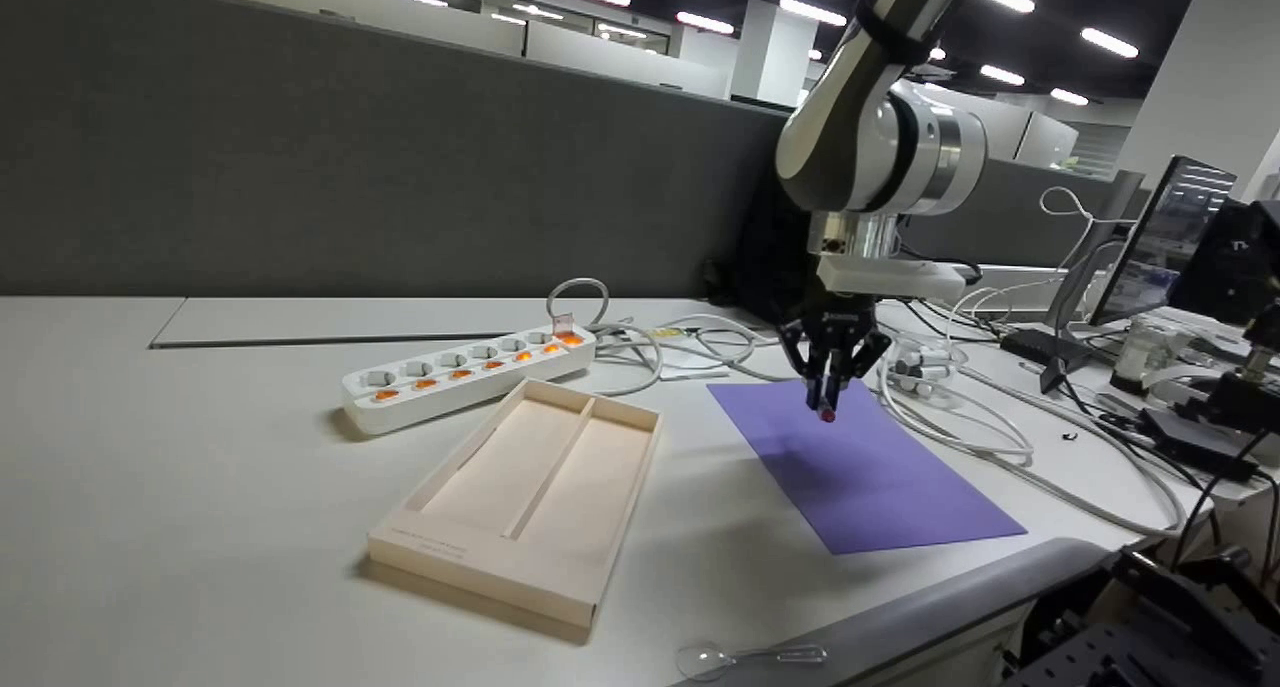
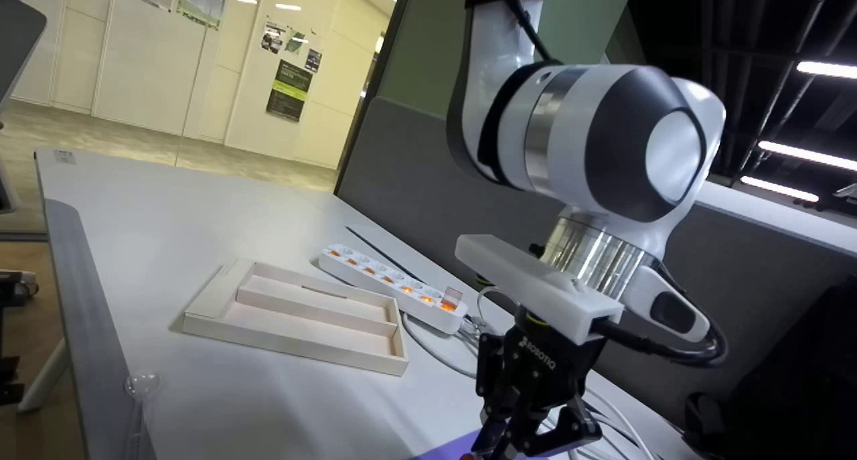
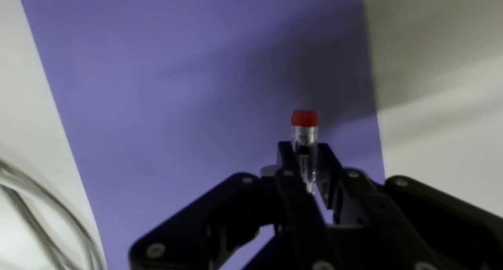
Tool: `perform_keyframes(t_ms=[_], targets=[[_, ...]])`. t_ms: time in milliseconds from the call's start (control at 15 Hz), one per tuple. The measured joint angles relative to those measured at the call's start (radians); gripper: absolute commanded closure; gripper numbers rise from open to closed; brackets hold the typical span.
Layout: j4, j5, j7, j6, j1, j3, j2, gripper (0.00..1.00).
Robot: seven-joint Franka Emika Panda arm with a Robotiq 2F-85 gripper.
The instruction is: Remove the pen from the wooden tray.
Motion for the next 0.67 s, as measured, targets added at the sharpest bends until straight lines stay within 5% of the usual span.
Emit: perform_keyframes(t_ms=[667], targets=[[0.104, 0.143, -0.001, -0.006, -0.02, 0.054, 0.172, 0.96]])
